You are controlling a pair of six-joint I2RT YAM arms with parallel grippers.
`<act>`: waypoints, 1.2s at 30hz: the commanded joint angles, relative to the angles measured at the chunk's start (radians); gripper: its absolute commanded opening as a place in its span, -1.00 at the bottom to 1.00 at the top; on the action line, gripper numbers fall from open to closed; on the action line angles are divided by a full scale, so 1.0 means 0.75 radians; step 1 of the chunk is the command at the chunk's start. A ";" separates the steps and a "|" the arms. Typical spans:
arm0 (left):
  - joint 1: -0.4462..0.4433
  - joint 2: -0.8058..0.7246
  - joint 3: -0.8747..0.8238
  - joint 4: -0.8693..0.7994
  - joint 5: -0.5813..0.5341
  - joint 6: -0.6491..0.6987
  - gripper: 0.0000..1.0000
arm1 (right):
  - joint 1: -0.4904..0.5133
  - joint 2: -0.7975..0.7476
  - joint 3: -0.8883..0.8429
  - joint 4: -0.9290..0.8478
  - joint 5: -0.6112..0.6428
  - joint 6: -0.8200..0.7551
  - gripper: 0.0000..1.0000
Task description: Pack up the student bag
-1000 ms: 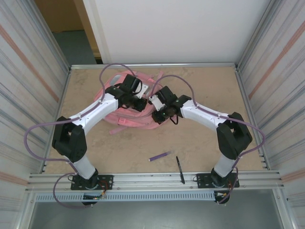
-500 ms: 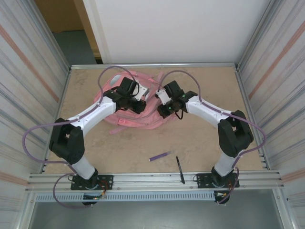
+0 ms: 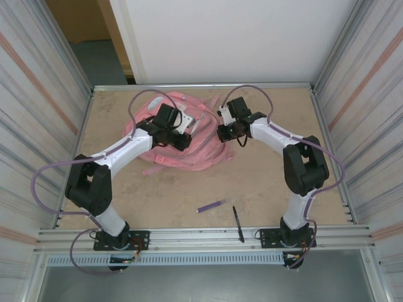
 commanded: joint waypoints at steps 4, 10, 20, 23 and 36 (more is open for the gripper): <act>0.180 0.081 0.195 -0.108 -0.359 -0.039 -0.73 | -0.021 -0.152 -0.071 -0.115 0.143 0.052 -1.00; 0.251 0.072 0.210 -0.091 -0.240 -0.186 -0.11 | 0.159 -0.175 -0.141 -0.139 0.114 0.055 -1.00; 0.264 -0.164 -0.153 -0.034 0.320 -0.940 0.17 | 0.379 -0.057 -0.031 0.049 -0.105 0.101 -1.00; 0.234 -0.234 -0.248 0.064 0.332 -1.047 0.18 | 0.406 -0.069 -0.051 0.118 -0.167 0.119 -1.00; 0.198 -0.163 -0.337 0.265 0.207 -1.232 -0.05 | 0.510 -0.076 -0.078 0.210 -0.232 0.155 -1.00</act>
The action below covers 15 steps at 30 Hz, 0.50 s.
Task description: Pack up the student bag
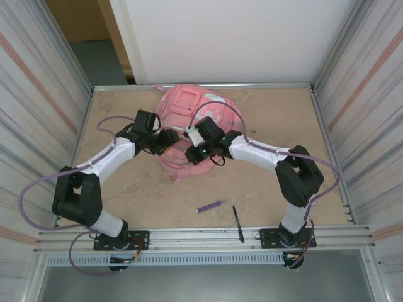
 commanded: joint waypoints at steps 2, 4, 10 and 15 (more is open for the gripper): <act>-0.007 0.012 -0.035 0.088 -0.026 -0.070 -0.28 | 0.053 -0.010 0.016 0.041 -0.066 0.021 -1.00; -0.005 -0.022 -0.052 0.076 -0.067 -0.049 -0.57 | 0.050 -0.016 0.010 0.012 -0.021 0.016 -1.00; 0.148 -0.146 -0.095 -0.019 -0.030 0.087 -1.00 | -0.006 -0.037 -0.031 -0.125 0.037 -0.084 -1.00; 0.270 -0.138 -0.070 -0.089 0.085 0.230 -1.00 | -0.059 -0.049 -0.071 -0.223 0.163 -0.154 -1.00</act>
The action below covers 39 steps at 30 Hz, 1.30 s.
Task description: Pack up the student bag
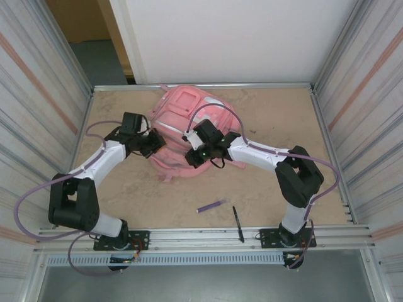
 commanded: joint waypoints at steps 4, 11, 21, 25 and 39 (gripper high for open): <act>0.141 0.040 0.125 -0.166 0.003 0.305 -1.00 | -0.146 -0.058 -0.087 -0.208 0.163 -0.058 -1.00; 0.235 0.221 0.329 -0.304 -0.065 0.426 -1.00 | -0.275 -0.048 -0.074 -0.271 0.191 -0.057 -1.00; 0.295 0.175 0.308 -0.247 -0.185 0.263 -0.12 | -0.039 0.058 0.203 -0.346 0.116 -0.082 -1.00; 0.256 -0.086 0.054 -0.152 -0.161 0.140 -0.05 | 0.052 0.094 0.289 -0.354 0.077 -0.085 -1.00; -0.008 -0.138 -0.195 0.089 -0.103 -0.076 0.02 | 0.133 0.130 0.280 -0.279 -0.069 -0.037 -1.00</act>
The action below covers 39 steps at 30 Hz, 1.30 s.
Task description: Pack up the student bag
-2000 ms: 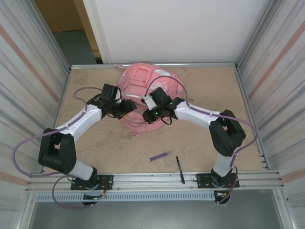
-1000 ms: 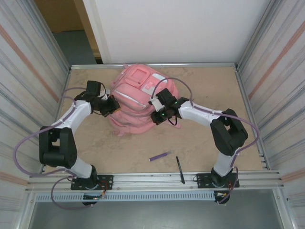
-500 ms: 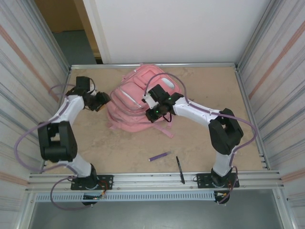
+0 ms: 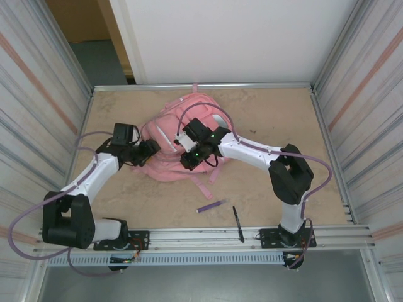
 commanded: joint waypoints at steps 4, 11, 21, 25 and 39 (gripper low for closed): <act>-0.017 0.107 0.016 0.090 -0.057 -0.032 -0.77 | 0.039 0.013 0.000 -0.006 -0.030 0.017 -1.00; 0.070 0.017 0.016 0.012 -0.042 0.074 -1.00 | -0.056 -0.003 -0.113 -0.141 0.180 0.028 -1.00; 0.075 0.015 0.020 -0.017 0.018 0.155 -1.00 | -0.291 -0.028 -0.185 -0.213 0.146 0.063 -0.95; 0.062 0.040 0.034 -0.009 0.126 0.159 -1.00 | -0.340 -0.030 -0.176 -0.241 0.140 0.054 -0.87; -0.105 -0.035 0.032 0.038 0.224 0.053 -1.00 | -0.319 -0.279 -0.132 -0.200 -0.277 -0.224 -0.12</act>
